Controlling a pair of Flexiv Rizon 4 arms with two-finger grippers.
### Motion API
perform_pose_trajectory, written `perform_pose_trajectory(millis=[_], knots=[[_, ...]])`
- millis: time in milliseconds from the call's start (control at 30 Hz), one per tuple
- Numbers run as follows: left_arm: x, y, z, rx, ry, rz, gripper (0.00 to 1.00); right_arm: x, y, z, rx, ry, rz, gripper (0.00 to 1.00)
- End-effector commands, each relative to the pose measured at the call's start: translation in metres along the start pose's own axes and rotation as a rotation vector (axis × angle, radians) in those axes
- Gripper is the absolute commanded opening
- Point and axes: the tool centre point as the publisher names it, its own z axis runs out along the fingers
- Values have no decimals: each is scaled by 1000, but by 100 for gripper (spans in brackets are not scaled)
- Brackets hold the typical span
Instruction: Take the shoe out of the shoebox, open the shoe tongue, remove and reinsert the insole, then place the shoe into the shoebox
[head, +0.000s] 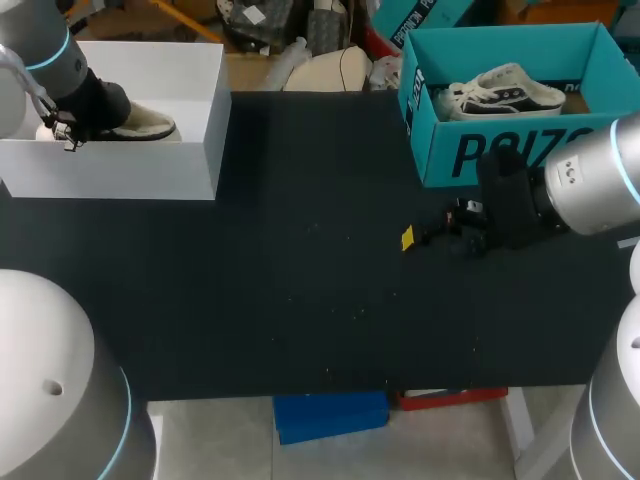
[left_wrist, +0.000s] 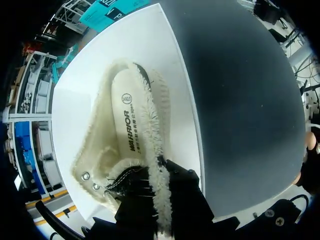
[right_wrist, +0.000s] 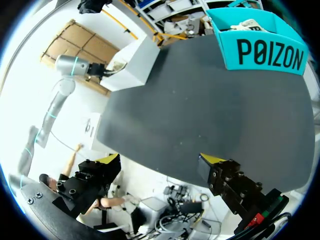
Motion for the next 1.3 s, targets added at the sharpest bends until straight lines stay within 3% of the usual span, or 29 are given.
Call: perform_pose_trajectory(millis=[33,100,267,400,500,667,733,800,900,1100,1300], knots=[[-3,1,3,1,9,3,23,1,0,0,1,-3,1,100],[-2,1,4,4,10,1,29,1,0,0,1,-3,1,100],[-2,-3,2,15,16,-2,28,1,0,0,1,-3,1,100],[-9,-11,-16,33,11,-8,26,1,0,0,1,-3,1,100],[-16,-18,-35,39,8,-14,31,1,0,0,1,-3,1,100],[-31,-30,-75,39,-12,-8,52,1,0,0,1,-3,1,100],[-36,-35,-93,37,-27,-12,73,1,0,0,1,-3,1,100],[-37,-42,-109,53,-13,-37,82,1,0,0,1,-3,1,100],[-30,-54,-133,42,43,-83,100,1,0,0,1,-3,1,100],[4,-91,-166,77,187,-143,100,1,0,0,1,-3,1,100],[41,-105,-180,29,204,-214,100,1,0,0,1,-3,1,100]])
